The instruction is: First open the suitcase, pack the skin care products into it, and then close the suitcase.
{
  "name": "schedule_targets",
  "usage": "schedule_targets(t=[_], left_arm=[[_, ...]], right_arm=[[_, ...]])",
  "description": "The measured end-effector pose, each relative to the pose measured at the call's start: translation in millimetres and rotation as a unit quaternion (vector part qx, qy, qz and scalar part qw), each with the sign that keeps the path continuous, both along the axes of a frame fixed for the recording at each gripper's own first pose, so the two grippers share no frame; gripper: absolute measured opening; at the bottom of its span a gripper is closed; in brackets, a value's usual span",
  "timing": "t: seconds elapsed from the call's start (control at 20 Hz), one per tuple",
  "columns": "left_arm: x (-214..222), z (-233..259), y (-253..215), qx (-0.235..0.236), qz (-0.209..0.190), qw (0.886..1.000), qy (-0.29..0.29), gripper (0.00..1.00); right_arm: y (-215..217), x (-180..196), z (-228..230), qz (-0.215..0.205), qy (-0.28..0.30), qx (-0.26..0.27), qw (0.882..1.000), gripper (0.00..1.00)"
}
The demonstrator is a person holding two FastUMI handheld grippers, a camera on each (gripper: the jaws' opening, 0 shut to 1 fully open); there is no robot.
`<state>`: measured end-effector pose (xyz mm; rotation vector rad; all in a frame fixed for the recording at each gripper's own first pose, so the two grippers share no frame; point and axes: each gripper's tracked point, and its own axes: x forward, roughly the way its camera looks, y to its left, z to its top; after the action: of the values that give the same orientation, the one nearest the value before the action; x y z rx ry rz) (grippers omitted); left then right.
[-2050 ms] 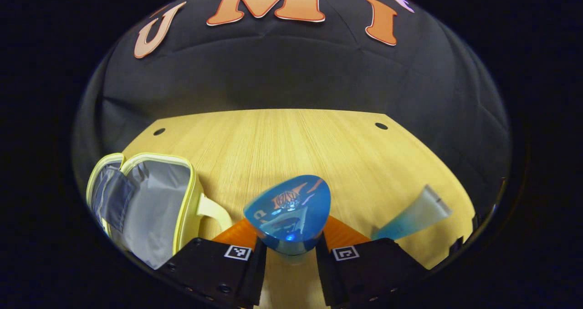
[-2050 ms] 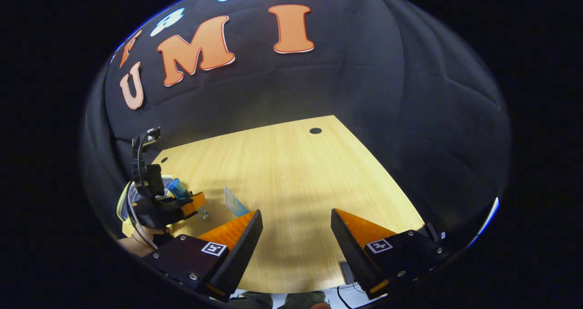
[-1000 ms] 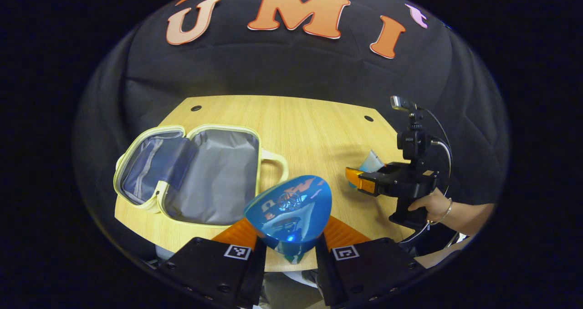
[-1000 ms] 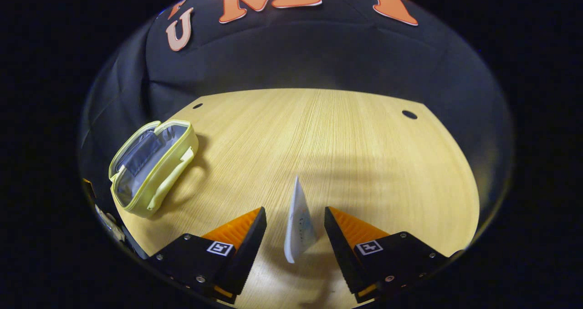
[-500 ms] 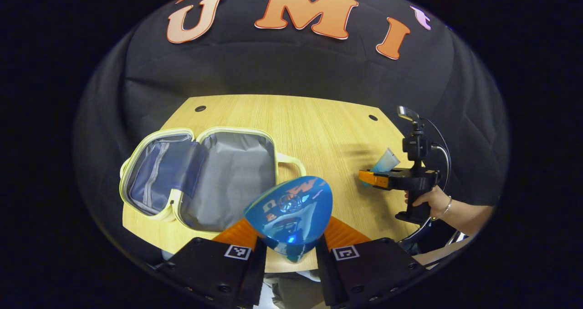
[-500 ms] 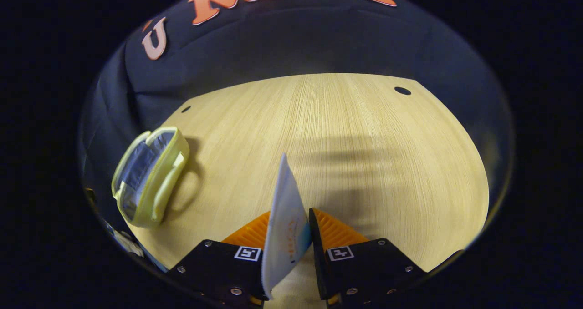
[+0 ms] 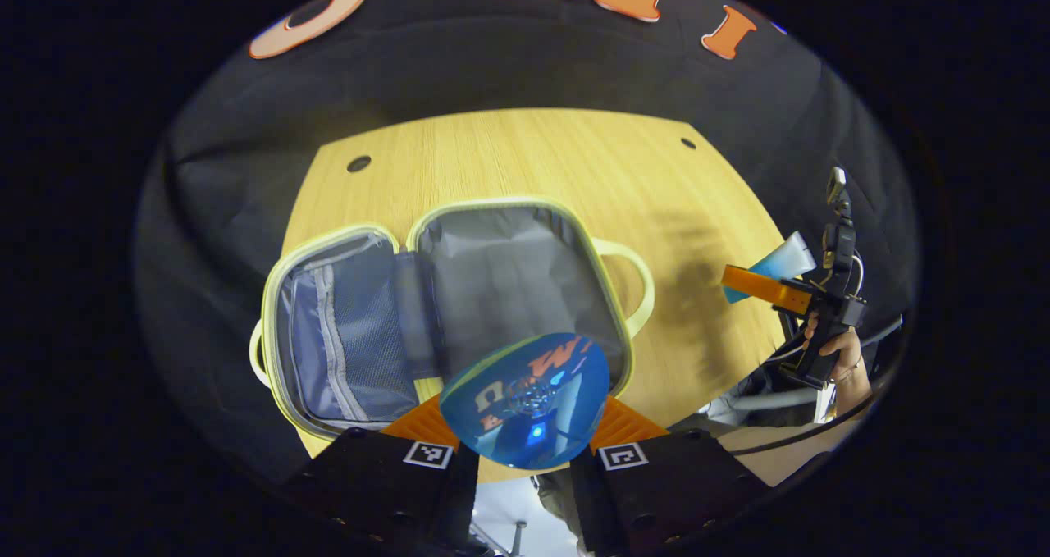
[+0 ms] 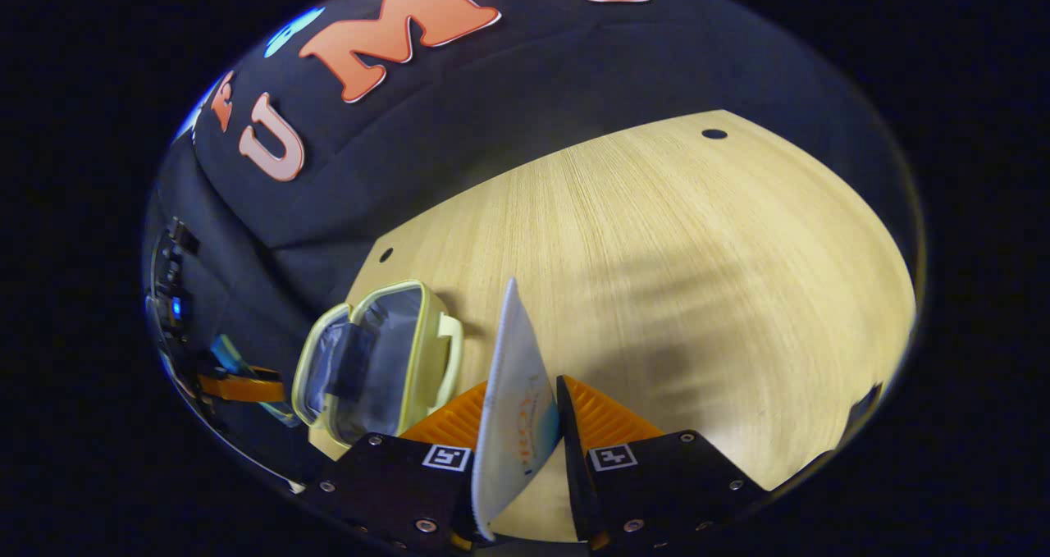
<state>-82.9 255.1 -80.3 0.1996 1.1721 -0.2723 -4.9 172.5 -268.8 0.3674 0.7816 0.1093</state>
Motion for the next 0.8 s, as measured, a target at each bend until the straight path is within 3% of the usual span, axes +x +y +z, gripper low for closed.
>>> schedule_targets(t=[0.15,0.35,0.6,0.8], left_arm=[[5,-20,-4,0.006,-0.011,0.997,0.073,0.50],[28,-56,-15,0.010,-0.020,0.992,0.127,0.51],[52,-103,-3,0.042,-0.001,0.988,0.148,0.50],[72,-118,-4,0.048,0.011,0.989,0.140,0.51]], right_arm=[[7,-22,-6,-0.028,0.012,0.008,0.999,0.38],[2,-48,-13,-0.058,0.032,0.008,0.998,0.38],[-6,-59,-14,-0.089,0.045,0.005,0.995,0.39],[-6,-57,-11,-0.089,0.048,0.001,0.995,0.39]])
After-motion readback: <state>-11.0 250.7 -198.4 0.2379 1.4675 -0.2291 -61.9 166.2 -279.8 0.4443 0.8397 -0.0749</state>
